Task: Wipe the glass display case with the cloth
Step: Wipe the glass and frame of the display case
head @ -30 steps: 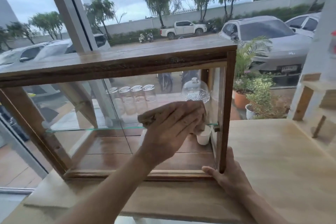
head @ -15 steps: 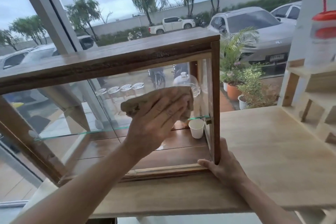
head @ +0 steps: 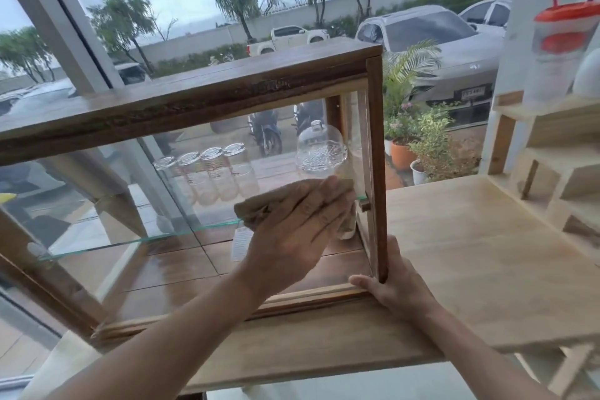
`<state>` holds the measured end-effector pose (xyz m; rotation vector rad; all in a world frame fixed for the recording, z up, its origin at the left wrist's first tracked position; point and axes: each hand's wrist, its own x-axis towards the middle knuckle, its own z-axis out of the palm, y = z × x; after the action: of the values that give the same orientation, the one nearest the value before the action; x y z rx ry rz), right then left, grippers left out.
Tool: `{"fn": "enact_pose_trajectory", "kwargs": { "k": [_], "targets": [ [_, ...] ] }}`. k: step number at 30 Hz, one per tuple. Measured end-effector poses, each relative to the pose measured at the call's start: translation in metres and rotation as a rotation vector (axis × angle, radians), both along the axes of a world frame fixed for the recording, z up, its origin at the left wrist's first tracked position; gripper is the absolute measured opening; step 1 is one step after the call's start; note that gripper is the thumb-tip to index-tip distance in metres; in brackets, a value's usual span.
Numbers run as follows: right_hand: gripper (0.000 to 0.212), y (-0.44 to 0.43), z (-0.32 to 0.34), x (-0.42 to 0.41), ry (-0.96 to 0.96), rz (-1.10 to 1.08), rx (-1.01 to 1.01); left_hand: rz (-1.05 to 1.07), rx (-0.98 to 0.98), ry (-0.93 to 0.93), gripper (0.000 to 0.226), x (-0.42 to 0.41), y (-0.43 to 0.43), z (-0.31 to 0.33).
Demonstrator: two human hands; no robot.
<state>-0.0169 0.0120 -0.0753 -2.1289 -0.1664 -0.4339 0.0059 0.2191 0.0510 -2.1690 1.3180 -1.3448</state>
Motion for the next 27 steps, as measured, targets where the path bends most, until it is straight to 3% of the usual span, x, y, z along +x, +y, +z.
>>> {"fn": "enact_pose_trajectory", "kwargs": {
  "k": [3, 5, 7, 11, 16, 20, 23, 27],
  "targets": [
    [0.064, 0.001, 0.001, 0.0, -0.002, -0.006, 0.01, -0.06, -0.134, 0.043, 0.038, 0.011, -0.017, 0.048],
    [0.064, 0.001, 0.001, 0.0, -0.006, -0.005, 0.012, -0.076, -0.215, -0.058, 0.034, 0.015, -0.007, 0.07],
    [0.065, 0.001, 0.001, -0.001, -0.008, 0.007, 0.007, -0.088, -0.189, -0.099, 0.037, 0.01, 0.005, 0.05],
    [0.066, 0.0, 0.0, -0.001, -0.004, 0.013, 0.01, -0.067, 0.048, -0.03, 0.04, -0.001, -0.012, -0.018],
    [0.067, 0.0, 0.002, 0.001, 0.0, 0.045, 0.026, -0.017, -0.049, 0.035, 0.039, 0.008, 0.015, 0.003],
    [0.069, -0.002, -0.004, 0.002, -0.004, 0.044, 0.018, 0.008, 0.067, 0.097, 0.039, -0.006, 0.051, -0.071],
    [0.069, 0.0, -0.005, 0.002, -0.009, 0.047, 0.032, -0.086, 0.123, 0.194, 0.036, -0.009, 0.029, -0.078],
    [0.067, 0.0, -0.003, 0.003, -0.016, 0.057, 0.035, -0.023, 0.068, 0.119, 0.04, 0.003, 0.058, -0.061]
  ]
}}
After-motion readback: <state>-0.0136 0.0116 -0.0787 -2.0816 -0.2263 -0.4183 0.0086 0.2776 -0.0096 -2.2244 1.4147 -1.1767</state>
